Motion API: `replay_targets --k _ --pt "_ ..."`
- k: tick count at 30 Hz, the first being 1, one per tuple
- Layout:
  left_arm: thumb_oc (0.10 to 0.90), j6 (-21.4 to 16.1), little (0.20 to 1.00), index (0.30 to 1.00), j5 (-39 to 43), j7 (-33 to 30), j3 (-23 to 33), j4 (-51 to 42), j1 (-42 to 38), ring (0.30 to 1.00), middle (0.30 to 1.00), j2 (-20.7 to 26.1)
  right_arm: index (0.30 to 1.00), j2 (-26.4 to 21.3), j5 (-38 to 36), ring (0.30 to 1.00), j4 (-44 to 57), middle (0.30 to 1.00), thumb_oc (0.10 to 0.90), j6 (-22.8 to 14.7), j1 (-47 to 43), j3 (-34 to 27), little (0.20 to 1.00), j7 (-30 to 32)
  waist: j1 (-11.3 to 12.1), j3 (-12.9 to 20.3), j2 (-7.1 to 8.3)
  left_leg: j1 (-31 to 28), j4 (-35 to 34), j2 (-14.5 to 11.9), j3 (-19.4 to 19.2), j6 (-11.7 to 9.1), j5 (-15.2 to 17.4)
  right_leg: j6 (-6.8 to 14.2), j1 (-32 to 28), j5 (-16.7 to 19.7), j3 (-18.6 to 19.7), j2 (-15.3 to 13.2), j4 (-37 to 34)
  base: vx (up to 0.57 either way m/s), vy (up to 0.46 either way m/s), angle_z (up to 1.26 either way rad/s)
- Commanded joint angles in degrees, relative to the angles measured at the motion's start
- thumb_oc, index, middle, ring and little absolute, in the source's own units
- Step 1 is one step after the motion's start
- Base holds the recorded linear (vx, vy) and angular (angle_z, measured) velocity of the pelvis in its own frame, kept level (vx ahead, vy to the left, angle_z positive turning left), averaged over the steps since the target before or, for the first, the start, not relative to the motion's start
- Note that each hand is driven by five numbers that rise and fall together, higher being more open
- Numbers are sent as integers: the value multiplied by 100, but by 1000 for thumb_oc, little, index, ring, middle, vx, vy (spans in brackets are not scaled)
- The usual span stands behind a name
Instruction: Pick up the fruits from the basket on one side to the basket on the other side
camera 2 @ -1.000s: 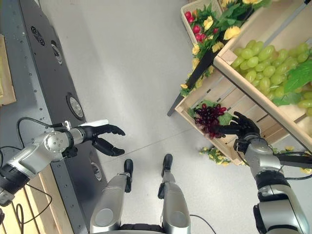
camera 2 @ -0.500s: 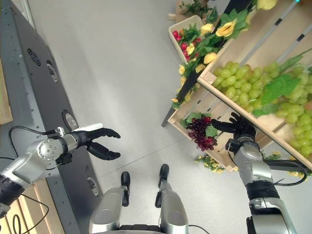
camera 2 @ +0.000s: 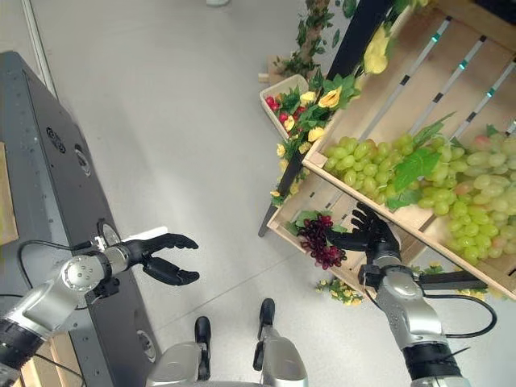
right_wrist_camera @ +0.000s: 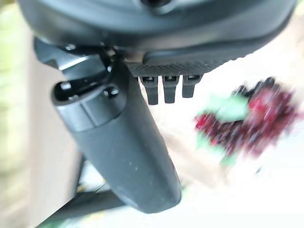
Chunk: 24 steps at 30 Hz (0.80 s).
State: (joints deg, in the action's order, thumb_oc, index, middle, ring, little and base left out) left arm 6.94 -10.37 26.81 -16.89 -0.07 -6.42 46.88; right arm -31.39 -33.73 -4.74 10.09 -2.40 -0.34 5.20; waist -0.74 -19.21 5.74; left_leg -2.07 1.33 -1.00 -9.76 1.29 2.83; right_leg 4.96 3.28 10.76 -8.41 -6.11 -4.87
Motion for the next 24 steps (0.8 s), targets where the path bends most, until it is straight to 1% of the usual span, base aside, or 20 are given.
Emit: replay_targets --k 1,2,3,5,6,7,8,9,10,11,12,13,16,19,21,22,24 --pt "800 -635 900 900 191 -91 34 -33 -121 900 900 -271 900 -346 -310 900 259 900 800 -690 -205 -247 900 -1075 77 757 -444 -147 -633 59 269 -103 -150 583 -461 -964 -251 -158 566 14 108 -4" --pt "800 -644 900 900 185 -90 31 -20 -116 900 900 -286 900 -315 -358 900 265 900 800 -714 -193 -210 900 -1231 75 766 -445 -155 -633 64 267 -98 -146 587 -463 -968 -250 -166 574 4 91 -3" --pt "800 -667 900 900 201 -100 14 14 -113 900 900 -303 900 -261 -574 900 301 900 800 -798 -166 -106 900 -1547 74 779 -451 -180 -633 76 263 -83 -132 599 -465 -971 -252 -182 597 -1 83 0" --pt "800 -733 900 900 222 -116 -14 81 -123 900 900 -338 900 -112 -1046 900 361 900 800 -803 -126 72 900 -1904 85 799 -460 -210 -633 93 258 -72 -121 627 -468 -972 -263 -217 640 -13 112 2" --pt "800 -863 900 900 269 -124 -53 191 -127 900 900 -357 900 -5 -1045 900 365 900 800 -917 -122 306 900 -2357 117 840 -473 -240 -633 129 262 -49 -107 673 -463 -947 -280 -280 679 -26 143 0" --pt "800 -918 900 900 315 -142 -71 212 -137 900 900 -375 900 45 -1227 900 354 900 800 -889 -110 402 900 -2443 130 850 -483 -255 -633 149 275 -36 -105 695 -457 -928 -283 -309 706 -24 131 -2" --pt "800 -915 900 900 333 -138 -74 214 -140 900 900 -383 900 64 -1290 900 345 900 800 -889 -107 429 900 -2459 131 852 -485 -259 -633 156 280 -32 -105 700 -455 -927 -283 -317 716 -18 100 -1" --pt "800 -924 900 900 525 -144 -87 215 -156 900 900 -405 900 151 -1480 900 291 900 800 -883 -99 518 900 -2539 143 863 -497 -275 -632 179 284 -17 -94 713 -445 -903 -292 -355 755 -18 94 3" --pt "800 -956 900 900 679 -165 -78 220 -155 900 900 -433 900 234 -1516 900 246 900 800 -866 -90 579 900 -2595 154 869 -506 -287 -631 197 289 -2 -84 716 -437 -871 -298 -391 785 -27 154 5" --pt "800 -1082 900 900 910 -235 -45 214 -135 900 900 -496 900 403 -1549 900 174 900 800 -925 -41 690 900 -2776 178 880 -525 -308 -633 240 316 31 -63 729 -415 -784 -304 -458 848 -22 164 6" --pt "800 -1226 900 900 1190 -336 -11 195 -108 900 900 -588 900 561 -1759 900 179 900 800 -916 14 801 900 -2832 199 889 -538 -322 -633 283 362 57 -50 746 -387 -719 -300 -519 909 -21 167 5" --pt "800 -1261 900 900 1290 -344 39 165 -64 900 900 -667 900 687 -1862 900 191 900 800 -926 64 856 900 -2876 215 897 -547 -325 -633 311 396 73 -38 748 -361 -682 -296 -558 950 -10 107 5" --pt "800 -1340 900 900 1370 -279 71 187 7 900 900 -800 900 970 -1999 900 167 900 800 -1016 157 1030 900 -2943 250 918 -570 -336 -633 382 468 110 -3 754 -290 -582 -296 -640 1061 -4 72 15" --pt "800 -1344 900 900 1368 -152 57 171 93 900 900 -816 900 1153 -2150 900 193 900 800 -1102 229 1211 900 -2943 285 958 -598 -333 -633 435 525 129 23 770 -252 -554 -317 -694 1100 -11 23 14" --pt "800 -1342 900 900 1466 -92 66 175 123 900 900 -776 900 1188 -2186 900 168 900 800 -1057 232 1295 900 -2935 304 984 -617 -327 -633 451 553 131 24 770 -249 -586 -325 -684 1122 -13 -40 21" --pt "800 -1301 900 900 1714 -3 85 152 161 900 900 -750 900 1206 -2189 900 177 900 800 -1069 251 1408 900 -2976 316 1026 -640 -316 -633 443 582 124 13 753 -292 -703 -327 -619 1078 -18 -91 23" --pt "800 -1271 900 900 2006 131 116 106 248 900 900 -756 900 1217 -2111 900 167 900 800 -1068 305 1518 900 -3034 294 1087 -673 -291 -633 409 656 102 -29 692 -345 -944 -216 -429 982 -21 -148 22"
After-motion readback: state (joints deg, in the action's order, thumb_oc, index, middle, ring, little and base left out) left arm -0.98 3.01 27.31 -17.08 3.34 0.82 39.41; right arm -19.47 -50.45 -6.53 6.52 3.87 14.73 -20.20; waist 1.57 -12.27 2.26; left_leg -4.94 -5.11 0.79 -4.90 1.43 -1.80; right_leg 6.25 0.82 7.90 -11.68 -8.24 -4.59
